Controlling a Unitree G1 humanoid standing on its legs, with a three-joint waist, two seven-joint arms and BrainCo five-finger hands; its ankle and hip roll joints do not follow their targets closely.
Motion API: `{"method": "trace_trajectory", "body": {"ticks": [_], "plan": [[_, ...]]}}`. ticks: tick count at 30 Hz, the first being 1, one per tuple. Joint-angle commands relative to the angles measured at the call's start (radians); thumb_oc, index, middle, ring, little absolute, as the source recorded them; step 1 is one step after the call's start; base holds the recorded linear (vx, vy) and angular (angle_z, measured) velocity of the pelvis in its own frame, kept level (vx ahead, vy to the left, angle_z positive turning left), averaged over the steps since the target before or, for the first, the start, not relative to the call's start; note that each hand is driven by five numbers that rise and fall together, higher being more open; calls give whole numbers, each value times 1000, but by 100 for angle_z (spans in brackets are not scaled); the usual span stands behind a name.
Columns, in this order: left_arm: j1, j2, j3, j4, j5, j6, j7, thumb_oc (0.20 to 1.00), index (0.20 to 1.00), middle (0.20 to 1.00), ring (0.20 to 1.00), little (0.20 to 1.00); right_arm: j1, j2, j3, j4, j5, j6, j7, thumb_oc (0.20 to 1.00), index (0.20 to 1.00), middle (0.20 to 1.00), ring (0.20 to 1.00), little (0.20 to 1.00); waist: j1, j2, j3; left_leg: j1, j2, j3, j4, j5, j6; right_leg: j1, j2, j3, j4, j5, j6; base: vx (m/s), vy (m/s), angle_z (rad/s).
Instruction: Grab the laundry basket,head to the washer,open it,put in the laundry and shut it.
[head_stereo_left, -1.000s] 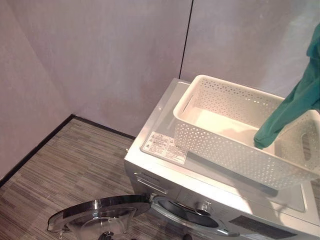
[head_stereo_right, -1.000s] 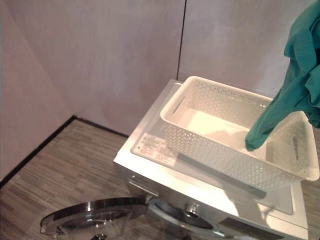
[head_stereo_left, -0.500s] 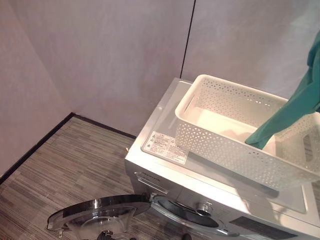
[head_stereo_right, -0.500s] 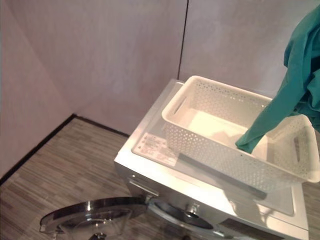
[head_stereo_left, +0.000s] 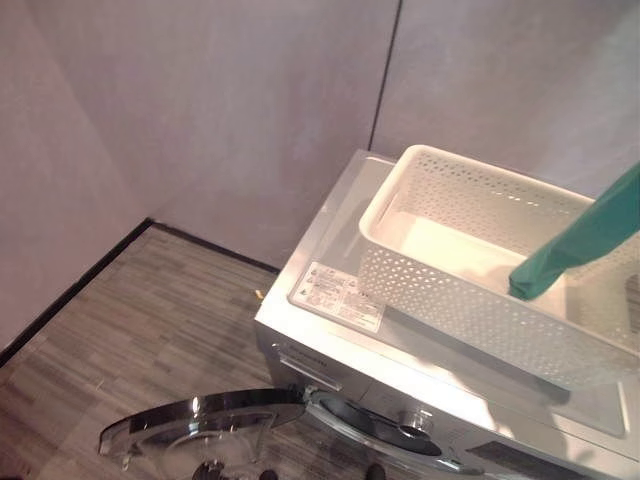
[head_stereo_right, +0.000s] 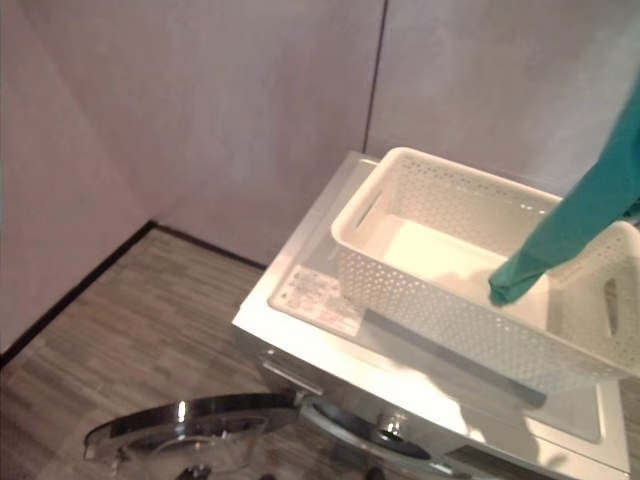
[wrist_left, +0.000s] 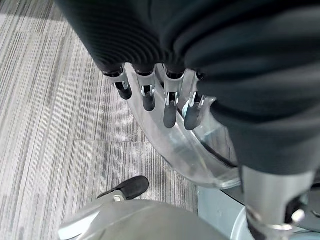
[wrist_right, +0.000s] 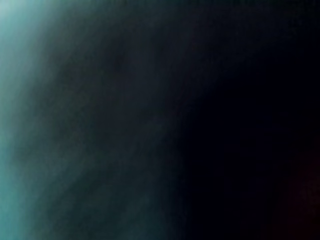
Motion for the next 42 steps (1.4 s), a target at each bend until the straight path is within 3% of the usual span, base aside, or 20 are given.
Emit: {"method": "trace_trajectory", "body": {"ticks": [1,16,26,34,38,42], "plan": [[-61,-13,-35,90,28,-27,23,1000,1000,1000,1000,1000,5,-66,-55,51,-49,65,-48,200,200,200,200,200,25,-21,-59,44,-4,108,11,-102,20,58,-6,48,34,-42,56,0,0,0],[-73,-9,-29,90,55,-42,25,1000,1000,1000,1000,1000,138,-54,-53,240,-132,139,-37,200,200,200,200,200,26,-16,-50,48,-14,113,11,-106,23,58,-23,37,35,-37,61,-1,8,-4],[-55,-26,-32,102,60,-57,0,1000,1000,1000,1000,1000,263,-125,-138,484,-182,213,-100,200,200,200,200,200,20,-24,-56,43,-12,120,11,-106,16,56,-21,25,29,-30,66,0,-1,1],[-60,-32,-56,110,43,-71,2,1000,1000,1000,1000,1000,296,-217,-168,694,-102,203,-150,200,200,200,200,200,9,-28,-62,44,-6,134,11,-105,9,51,-20,30,25,-21,71,2,-1,0],[-68,-38,-45,103,36,-77,3,1000,1000,1000,1000,1000,308,-153,-89,682,-126,185,-112,200,200,200,200,200,5,-23,-54,45,-4,142,11,-106,11,46,-19,36,28,-22,68,2,2,-2],[-73,-52,-23,96,46,-82,8,1000,1000,1000,1000,1000,377,-8,-26,655,-189,209,-83,200,200,200,200,200,-7,-15,-44,48,-2,149,11,-105,13,43,-19,37,31,-24,66,0,0,0]]}}
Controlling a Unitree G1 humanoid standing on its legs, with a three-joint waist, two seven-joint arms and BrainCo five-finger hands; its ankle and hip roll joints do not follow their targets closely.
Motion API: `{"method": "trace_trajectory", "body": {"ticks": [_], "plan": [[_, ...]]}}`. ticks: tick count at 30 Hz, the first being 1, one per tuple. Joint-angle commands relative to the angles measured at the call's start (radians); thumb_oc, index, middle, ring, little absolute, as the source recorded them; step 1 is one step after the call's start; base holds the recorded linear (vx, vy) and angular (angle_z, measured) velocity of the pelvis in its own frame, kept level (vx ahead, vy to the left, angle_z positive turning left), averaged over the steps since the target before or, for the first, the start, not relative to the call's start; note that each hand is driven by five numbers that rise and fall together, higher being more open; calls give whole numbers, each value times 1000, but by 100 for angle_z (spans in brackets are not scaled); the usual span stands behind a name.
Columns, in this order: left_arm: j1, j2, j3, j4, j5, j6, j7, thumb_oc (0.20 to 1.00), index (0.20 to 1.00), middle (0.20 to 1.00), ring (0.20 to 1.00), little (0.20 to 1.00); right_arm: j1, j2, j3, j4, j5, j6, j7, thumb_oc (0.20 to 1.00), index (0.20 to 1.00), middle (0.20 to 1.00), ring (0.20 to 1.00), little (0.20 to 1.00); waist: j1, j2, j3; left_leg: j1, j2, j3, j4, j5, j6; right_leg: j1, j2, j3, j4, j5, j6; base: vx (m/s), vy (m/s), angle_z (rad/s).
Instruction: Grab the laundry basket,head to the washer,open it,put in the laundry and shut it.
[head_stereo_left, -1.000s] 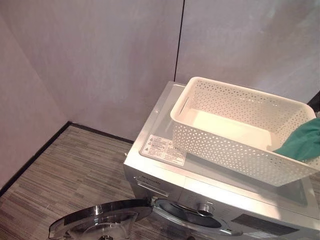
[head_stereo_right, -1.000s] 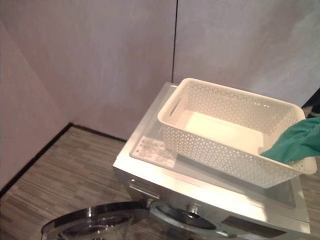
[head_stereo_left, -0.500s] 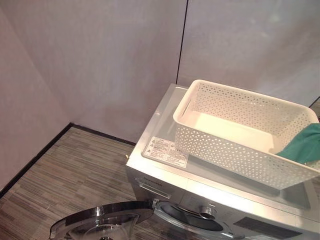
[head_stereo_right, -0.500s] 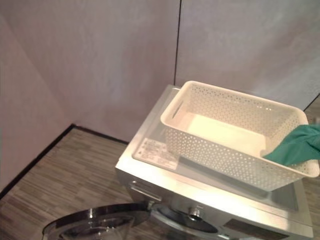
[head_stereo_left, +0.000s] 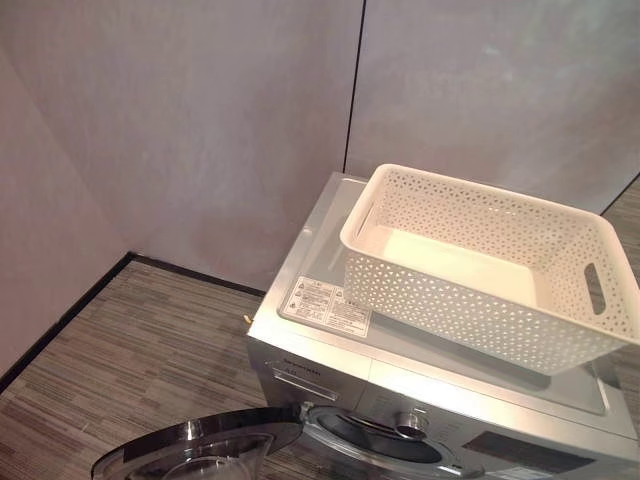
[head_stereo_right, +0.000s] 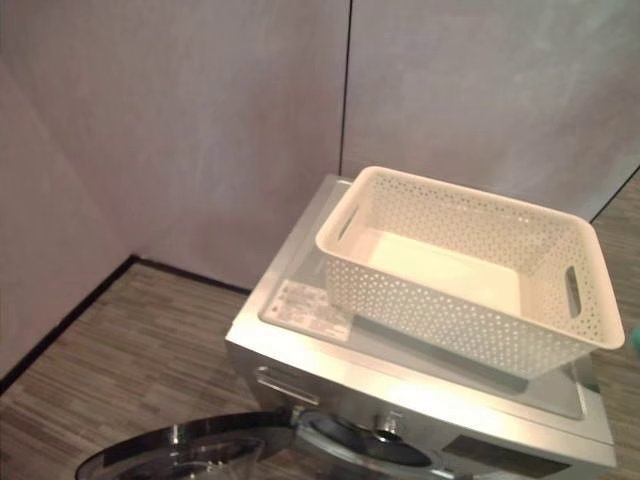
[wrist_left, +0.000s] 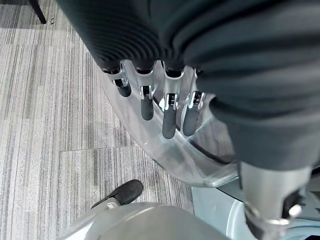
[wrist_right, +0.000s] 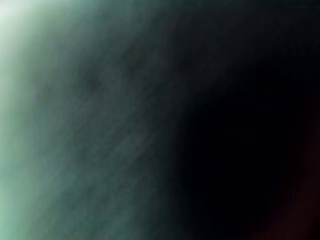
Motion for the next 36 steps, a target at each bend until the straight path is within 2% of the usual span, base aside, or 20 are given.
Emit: {"method": "trace_trajectory", "body": {"ticks": [1,2,3,5,6,7,11,12,14,19,20,23,25,26,28,30,32,33,36], "plan": [[-103,-57,-6,52,6,-47,11,1000,1000,1000,1000,1000,13,4,-27,9,-84,26,28,200,200,200,200,200,24,-3,34,33,15,121,12,-84,-2,38,1,15,33,-22,44,0,0,0],[-101,-63,4,47,12,-47,7,1000,1000,1000,1000,1000,67,58,25,26,-152,41,79,200,200,200,200,200,19,2,40,33,16,125,12,-82,-3,36,1,15,34,-22,43,0,0,0],[-97,-59,4,46,13,-47,7,1000,1000,1000,1000,1000,66,62,28,23,-158,42,84,200,200,200,200,200,18,-1,38,33,16,125,12,-83,-3,37,1,15,34,-23,43,0,0,0],[-93,-62,7,43,14,-48,9,1000,1000,1000,1000,1000,81,130,112,39,-187,28,135,200,200,200,200,200,10,5,42,32,18,131,12,-81,-4,34,0,18,35,-23,42,-15,-1,-7],[-93,-72,7,40,8,-48,15,1000,1000,1000,1000,1000,74,186,174,31,-177,8,150,200,200,200,200,200,4,14,47,32,18,134,12,-80,-4,30,-1,20,35,-22,41,-18,0,-7],[-93,-67,10,40,7,-48,16,1000,1000,1000,1000,1000,69,189,180,32,-177,9,149,200,200,200,200,200,2,9,47,32,19,135,12,-80,-5,30,-1,21,36,-22,40,-21,0,-3],[-95,-81,-4,34,-20,-44,31,1000,1000,1000,1000,1000,11,321,342,55,-104,-35,155,200,200,200,200,200,-6,22,59,30,20,143,12,-76,-3,22,-1,29,39,-20,37,-34,5,-11],[-101,-85,-17,26,-33,-43,35,1000,1000,1000,1000,1000,-17,370,436,72,-69,-61,168,200,200,200,200,200,-6,25,66,28,20,146,12,-72,-3,20,-2,32,40,-19,36,-40,9,-15],[-102,-83,-19,25,-37,-42,37,1000,1000,1000,1000,1000,-32,381,470,85,-55,-72,175,200,200,200,200,200,-8,23,68,28,20,148,12,-71,-3,20,-2,33,40,-19,35,-29,14,-5],[-117,-78,-47,14,-69,-38,57,1000,1000,1000,1000,1000,-115,466,647,135,83,-148,215,200,200,200,200,200,-6,26,87,20,21,155,12,-57,-1,7,-7,38,52,-16,35,-55,25,-3],[-120,-77,-51,13,-70,-33,65,1000,1000,1000,1000,1000,-117,498,706,106,96,-163,251,200,200,200,200,200,-5,25,95,16,22,155,12,-52,-1,2,-9,37,65,-16,33,-54,28,-12],[-125,-73,-53,10,-74,-29,79,1000,1000,1000,1000,1000,-119,532,747,70,133,-185,282,200,200,200,200,200,-11,22,106,9,23,160,12,-47,0,-16,-12,44,79,-15,34,-82,46,-12],[-131,-72,-67,0,-80,-30,89,1000,1000,1000,1000,1000,-127,564,789,64,183,-203,307,200,200,200,200,200,-14,20,119,0,22,165,12,-42,2,-35,-17,54,87,-2,38,-120,20,-8],[-134,-67,-78,-20,-84,-40,106,1000,1000,1000,1000,1000,-155,581,843,69,220,-224,325,200,200,200,200,200,-15,21,132,-13,19,166,12,-35,3,-65,-20,78,94,32,50,-100,4,-13],[-138,-61,-81,-34,-88,-40,110,1000,1000,1000,1000,1000,-179,589,866,78,243,-234,336,200,200,200,200,200,-13,24,139,-24,24,169,12,-28,6,-87,-14,92,113,30,50,-167,-3,-22],[-145,-33,-100,-92,-103,-46,122,1000,1000,1000,1000,1000,-235,611,931,82,317,-263,373,200,200,200,200,200,7,37,162,-71,41,172,12,4,14,-110,21,136,210,-34,31,-261,1,-19],[-135,-16,-119,-140,-98,-58,124,1000,1000,1000,1000,1000,-241,617,978,71,338,-290,406,200,200,200,200,200,29,41,164,-99,43,165,12,26,20,-72,60,161,266,-111,12,-196,-15,-6],[-116,6,-147,-201,-80,-68,128,1000,1000,1000,1000,1000,-248,622,1023,45,358,-312,438,200,200,200,200,200,56,36,153,-128,42,156,12,49,20,-31,98,166,289,-175,-2,-185,-67,24],[-130,30,-181,-262,-52,-81,143,1000,1000,1000,1000,1000,-288,630,1099,-1,375,-341,457,200,200,200,200,200,106,-2,146,-194,48,164,12,93,6,54,111,121,199,-219,-26,-231,-150,18]]}}
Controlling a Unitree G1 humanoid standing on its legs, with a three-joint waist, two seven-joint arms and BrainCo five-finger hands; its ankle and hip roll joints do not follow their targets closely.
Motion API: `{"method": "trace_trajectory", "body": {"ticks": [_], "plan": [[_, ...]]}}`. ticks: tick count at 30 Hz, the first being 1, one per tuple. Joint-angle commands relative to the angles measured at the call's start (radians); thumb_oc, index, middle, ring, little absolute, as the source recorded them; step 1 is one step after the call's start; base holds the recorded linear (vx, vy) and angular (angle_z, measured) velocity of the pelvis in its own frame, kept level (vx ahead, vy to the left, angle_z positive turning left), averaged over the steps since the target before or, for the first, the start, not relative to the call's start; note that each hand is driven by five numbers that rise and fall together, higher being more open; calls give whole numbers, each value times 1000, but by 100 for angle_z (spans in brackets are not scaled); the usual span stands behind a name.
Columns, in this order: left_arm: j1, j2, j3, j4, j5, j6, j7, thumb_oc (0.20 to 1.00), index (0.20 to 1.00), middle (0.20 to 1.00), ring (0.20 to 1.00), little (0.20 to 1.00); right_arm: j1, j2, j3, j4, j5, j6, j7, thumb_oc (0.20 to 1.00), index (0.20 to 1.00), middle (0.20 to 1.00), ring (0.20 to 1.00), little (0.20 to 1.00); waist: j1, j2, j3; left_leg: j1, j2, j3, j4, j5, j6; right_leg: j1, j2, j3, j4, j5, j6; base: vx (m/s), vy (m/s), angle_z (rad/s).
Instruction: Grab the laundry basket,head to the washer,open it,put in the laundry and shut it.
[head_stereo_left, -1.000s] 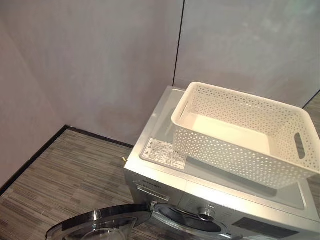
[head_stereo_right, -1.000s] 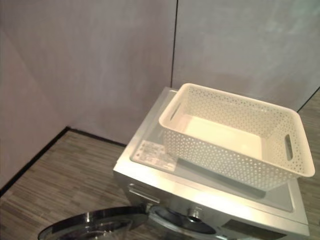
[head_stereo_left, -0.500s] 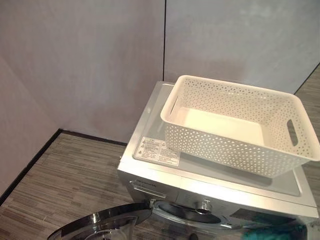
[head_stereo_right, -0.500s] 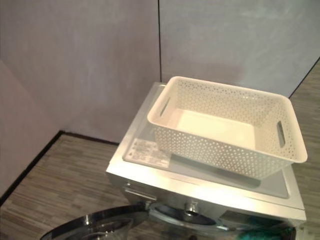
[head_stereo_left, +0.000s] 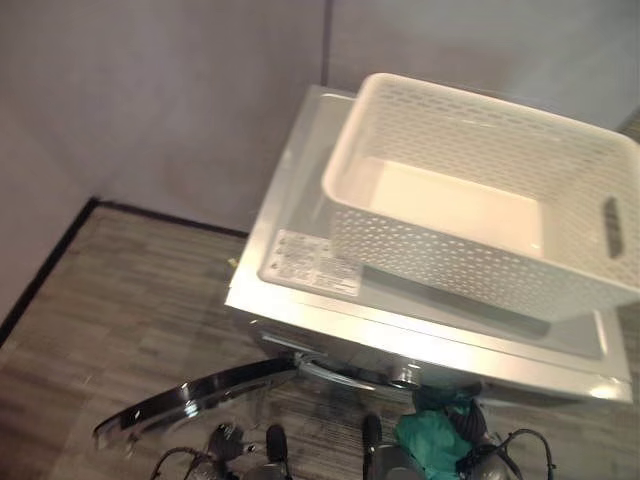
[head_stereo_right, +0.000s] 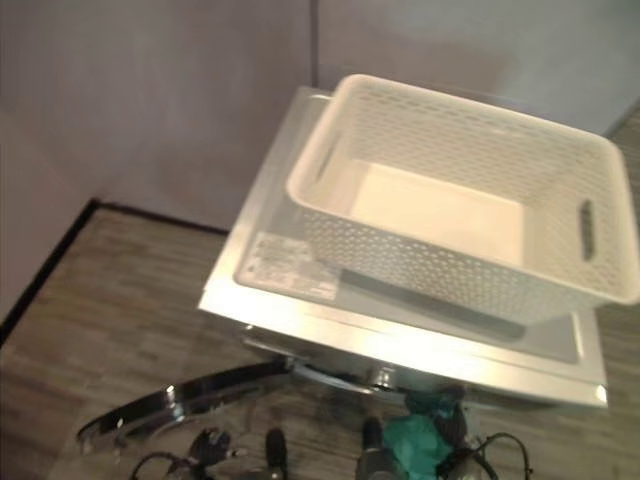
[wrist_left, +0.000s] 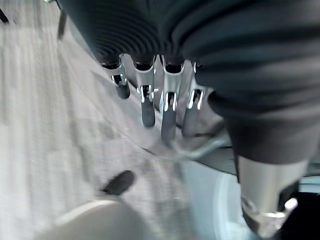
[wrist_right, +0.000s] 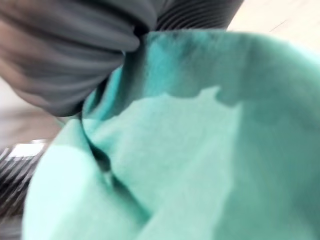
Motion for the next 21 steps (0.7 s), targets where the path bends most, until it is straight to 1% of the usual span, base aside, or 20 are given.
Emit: {"method": "trace_trajectory", "body": {"ticks": [1,2,3,5,6,7,8,9,10,11,12,13,14,15,16,17,18,19,20,21], "plan": [[-81,5,0,17,35,-53,36,1000,1000,1000,1000,1000,-89,-34,-23,-99,48,-112,1,200,200,200,200,200,13,-67,-54,-85,-28,84,-64,57,-24,115,14,-8,-91,-15,-49,-282,-205,0],[-101,15,-11,-5,37,-57,44,1000,1000,1000,1000,1000,-116,-34,10,-86,62,-121,6,200,200,200,200,200,21,-72,-47,-108,-12,78,-64,81,-34,108,29,-8,-103,-25,-63,-376,-284,-5],[-147,44,-43,-69,64,-69,67,1000,1000,1000,1000,1000,-161,-32,52,-106,101,-144,4,200,200,200,200,200,35,-78,-26,-148,21,54,-64,118,-53,99,68,-18,-135,-34,-82,-287,-227,5],[-173,58,-59,-104,77,-69,77,1000,1000,1000,1000,1000,-176,-38,62,-120,120,-157,0,200,200,200,200,200,33,-76,-9,-168,32,40,-64,130,-60,98,82,-32,-152,-31,-85,-233,-195,25],[-212,73,-89,-138,106,-74,85,1000,1000,1000,1000,1000,-189,-48,70,-142,137,-169,-3,200,200,200,200,200,30,-73,19,-189,45,25,-53,143,-66,92,96,-46,-159,-28,-89,-299,-230,46],[-257,88,-118,-163,138,-82,98,1000,1000,1000,1000,1000,-194,-62,77,-166,153,-181,-1,200,200,200,200,200,23,-75,49,-213,55,33,-20,146,-72,84,100,-57,-158,-26,-92,-472,-252,85],[-350,84,-165,-182,170,-87,110,1000,1000,1000,1000,1000,-194,-87,88,-205,186,-194,7,200,200,200,200,200,-10,-79,92,-271,83,106,104,113,-74,48,97,-92,-141,-17,-106,-370,-166,97],[-352,83,-165,-181,170,-87,111,1000,1000,1000,1000,1000,-195,-88,87,-205,187,-194,8,200,200,200,200,200,-10,-78,91,-277,85,104,112,109,-74,46,98,-93,-140,-17,-107,-330,-118,140],[-392,77,-180,-195,176,-89,114,1000,1000,1000,1000,1000,-194,-103,98,-227,200,-193,19,200,200,200,200,200,-34,-83,98,-276,103,131,179,59,-85,20,87,-106,-122,-25,-115,-72,-24,83],[-393,77,-180,-195,176,-89,114,1000,1000,1000,1000,1000,-194,-103,98,-227,200,-193,19,200,200,200,200,200,-34,-82,97,-279,103,130,182,57,-85,19,87,-106,-121,-25,-115,-328,-90,62],[-445,78,-204,-232,180,-88,122,1000,1000,1000,1000,1000,-196,-122,116,-267,227,-195,37,200,200,200,200,200,-54,-108,115,-323,141,101,367,-35,-71,-44,66,-112,-92,-8,-130,-333,-98,25],[-463,73,-213,-238,184,-85,126,1000,1000,1000,1000,1000,-195,-129,122,-280,236,-198,45,200,200,200,200,200,-65,-120,115,-325,147,74,443,-69,-63,-68,60,-106,-81,2,-137,-416,-125,17],[-486,57,-227,-239,189,-79,131,1000,1000,1000,1000,1000,-197,-131,130,-290,254,-204,53,200,200,200,200,200,-80,-132,117,-315,163,56,533,-99,-57,-97,55,-105,-61,16,-143,-208,-62,-4],[-506,43,-242,-237,199,-74,136,1000,1000,1000,1000,1000,-202,-132,137,-301,271,-201,64,200,200,200,200,200,-86,-132,116,-311,176,24,615,-133,-48,-120,60,-105,-46,21,-147,-160,-17,-22],[-521,32,-253,-232,203,-66,144,1000,1000,1000,1000,1000,-210,-135,146,-314,281,-204,67,200,200,200,200,200,-90,-129,116,-290,175,-10,666,-156,-38,-139,68,-103,-31,27,-145,-105,42,-12],[-541,18,-260,-222,206,-58,155,1000,1000,1000,1000,1000,-220,-131,158,-326,294,-207,70,200,200,200,200,200,-98,-121,118,-255,175,-37,667,-181,-30,-163,73,-103,-14,35,-137,-53,47,-7],[-543,16,-260,-220,207,-59,156,1000,1000,1000,1000,1000,-221,-132,158,-326,295,-206,70,200,200,200,200,200,-98,-119,120,-253,176,-37,667,-184,-30,-163,74,-103,-12,33,-136,-23,152,-16],[-572,-15,-288,-197,231,-42,173,1000,1000,1000,1000,1000,-230,-122,168,-358,338,-210,84,200,200,200,200,200,-124,-97,111,-122,165,-43,518,-235,-27,-193,81,-87,-5,59,-113,-143,256,-11],[-635,-42,-337,-166,261,-37,180,1000,1000,1000,1000,1000,-236,-132,164,-393,367,-218,71,200,200,200,200,200,-159,-90,124,-83,188,15,390,-258,-44,-251,45,-99,5,82,-95,-247,317,-14],[-674,-55,-351,-145,259,-39,185,1000,1000,1000,1000,1000,-248,-140,159,-408,380,-224,61,200,200,200,200,200,-169,-93,135,-89,181,35,343,-236,-57,-289,23,-105,15,90,-92,-325,257,10]]}}
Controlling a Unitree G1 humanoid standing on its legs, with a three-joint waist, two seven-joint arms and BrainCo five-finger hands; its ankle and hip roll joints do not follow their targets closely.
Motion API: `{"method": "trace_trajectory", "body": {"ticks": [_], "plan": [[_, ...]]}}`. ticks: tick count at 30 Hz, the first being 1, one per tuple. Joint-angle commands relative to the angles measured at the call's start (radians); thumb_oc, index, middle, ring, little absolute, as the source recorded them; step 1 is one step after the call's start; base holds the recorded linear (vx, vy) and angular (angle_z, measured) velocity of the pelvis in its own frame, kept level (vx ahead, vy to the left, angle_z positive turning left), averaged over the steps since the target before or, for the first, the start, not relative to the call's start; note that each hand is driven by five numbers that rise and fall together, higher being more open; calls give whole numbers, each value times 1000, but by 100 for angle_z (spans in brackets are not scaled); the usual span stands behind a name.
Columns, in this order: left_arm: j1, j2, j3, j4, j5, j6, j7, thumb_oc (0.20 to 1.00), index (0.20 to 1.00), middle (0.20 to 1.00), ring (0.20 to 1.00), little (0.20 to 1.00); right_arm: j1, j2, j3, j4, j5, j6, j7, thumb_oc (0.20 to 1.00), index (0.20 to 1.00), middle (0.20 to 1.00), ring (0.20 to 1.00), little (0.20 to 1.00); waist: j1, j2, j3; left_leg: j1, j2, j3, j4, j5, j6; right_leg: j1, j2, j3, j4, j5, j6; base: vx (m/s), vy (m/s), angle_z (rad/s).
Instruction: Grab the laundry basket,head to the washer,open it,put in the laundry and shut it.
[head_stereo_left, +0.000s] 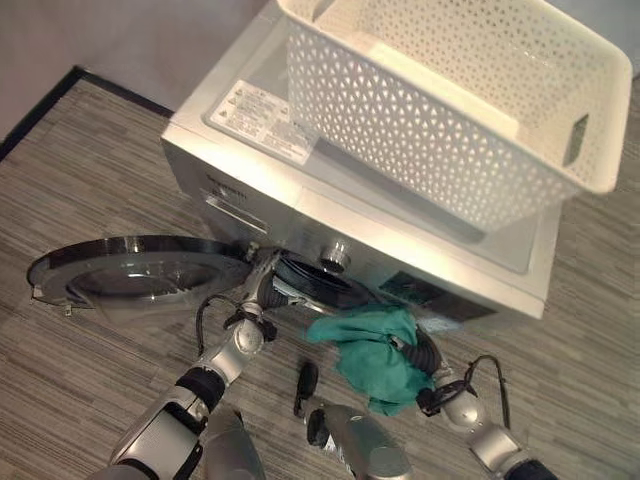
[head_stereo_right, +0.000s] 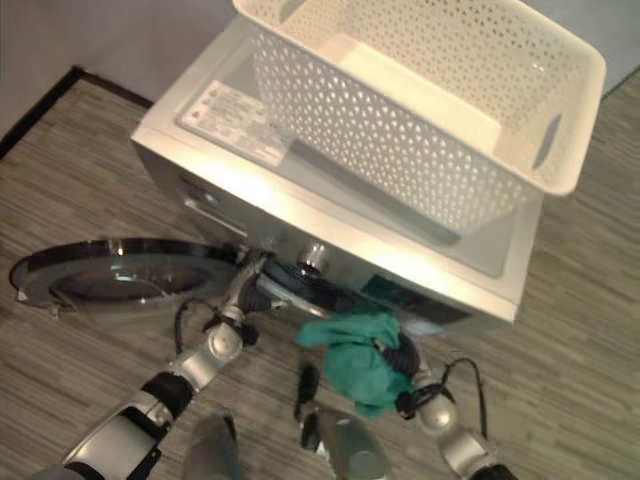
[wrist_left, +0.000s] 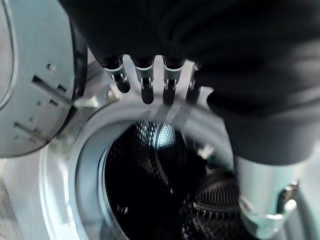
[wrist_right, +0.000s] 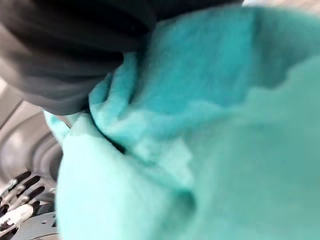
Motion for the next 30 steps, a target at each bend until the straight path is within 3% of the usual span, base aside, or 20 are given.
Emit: {"method": "trace_trajectory", "body": {"ticks": [1,4,6,9,16,23,24,30], "plan": [[-112,-112,-110,27,81,-35,15,1000,1000,1000,1000,1000,-47,-14,-16,-124,90,-84,-24,200,200,200,200,200,-39,9,-27,9,3,103,-254,-23,35,-38,-130,70,81,-63,168,-179,121,22],[-132,-116,-111,31,68,-39,19,1000,1000,1000,1000,1000,-60,-15,-18,-137,108,-86,-30,200,200,200,200,200,-41,2,-22,-5,-15,112,-277,-16,30,-59,-152,70,74,-35,180,-114,105,53],[-153,-120,-106,11,28,-53,18,1000,1000,1000,1000,1000,-88,-19,-27,-196,132,-99,-37,200,200,200,200,200,-40,-3,-8,6,-51,131,-378,0,17,-101,-185,75,32,37,211,-145,148,8],[-172,-121,-124,-18,13,-62,5,1000,1000,1000,1000,1000,-112,-14,-41,-238,177,-112,-54,200,200,200,200,200,-35,-15,14,-8,-78,137,-396,10,20,-119,-201,84,9,75,224,-116,74,4],[-180,-103,-186,-112,-40,-106,-118,1000,1000,1000,1000,1000,-141,-40,-74,-316,208,-113,-48,200,200,200,200,200,-26,-15,53,-5,-112,138,-427,27,27,-113,-234,84,-10,104,241,-40,44,1],[-211,33,-335,-290,-62,-176,-314,1000,1000,1000,1000,1000,-151,-96,-82,-403,266,-124,10,200,200,200,200,200,-12,8,92,-8,-135,128,-438,38,32,-111,-258,95,0,114,256,-6,32,13],[-227,85,-381,-336,-50,-195,-352,1000,1000,1000,1000,1000,-161,-114,-73,-424,276,-128,23,200,200,200,200,200,-10,14,100,-17,-136,122,-435,41,31,-112,-261,96,0,117,261,-11,-1,18],[-267,199,-502,-414,-6,-217,-461,1000,1000,1000,1000,1000,-187,-149,-57,-465,291,-124,64,200,200,200,200,200,-9,27,112,-43,-139,106,-420,41,32,-121,-263,100,4,117,265,0,8,8]]}}
